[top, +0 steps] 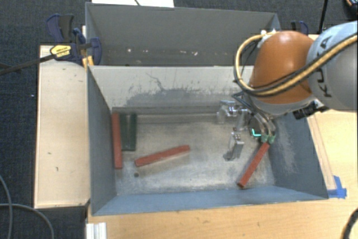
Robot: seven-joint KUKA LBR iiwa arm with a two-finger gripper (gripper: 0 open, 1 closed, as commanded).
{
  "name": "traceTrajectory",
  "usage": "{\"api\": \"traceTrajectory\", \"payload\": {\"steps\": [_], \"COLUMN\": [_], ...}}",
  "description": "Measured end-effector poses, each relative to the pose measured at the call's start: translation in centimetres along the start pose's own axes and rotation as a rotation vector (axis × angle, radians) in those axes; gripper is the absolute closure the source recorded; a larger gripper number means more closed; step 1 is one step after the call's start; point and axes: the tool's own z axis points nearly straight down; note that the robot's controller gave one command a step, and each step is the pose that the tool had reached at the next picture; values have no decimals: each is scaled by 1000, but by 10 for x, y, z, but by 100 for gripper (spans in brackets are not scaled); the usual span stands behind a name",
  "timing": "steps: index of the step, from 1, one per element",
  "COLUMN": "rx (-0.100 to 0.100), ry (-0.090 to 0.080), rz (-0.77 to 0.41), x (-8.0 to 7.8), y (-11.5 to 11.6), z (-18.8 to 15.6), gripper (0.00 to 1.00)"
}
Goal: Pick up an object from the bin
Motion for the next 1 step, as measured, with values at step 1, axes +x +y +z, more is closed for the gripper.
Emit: {"api": "traceTrajectory", "payload": {"steps": [1], "rx": [-1], "ry": [-2], "rz": [-84], "x": [-31], "y": [43], "z": [102], "gripper": [0]}}
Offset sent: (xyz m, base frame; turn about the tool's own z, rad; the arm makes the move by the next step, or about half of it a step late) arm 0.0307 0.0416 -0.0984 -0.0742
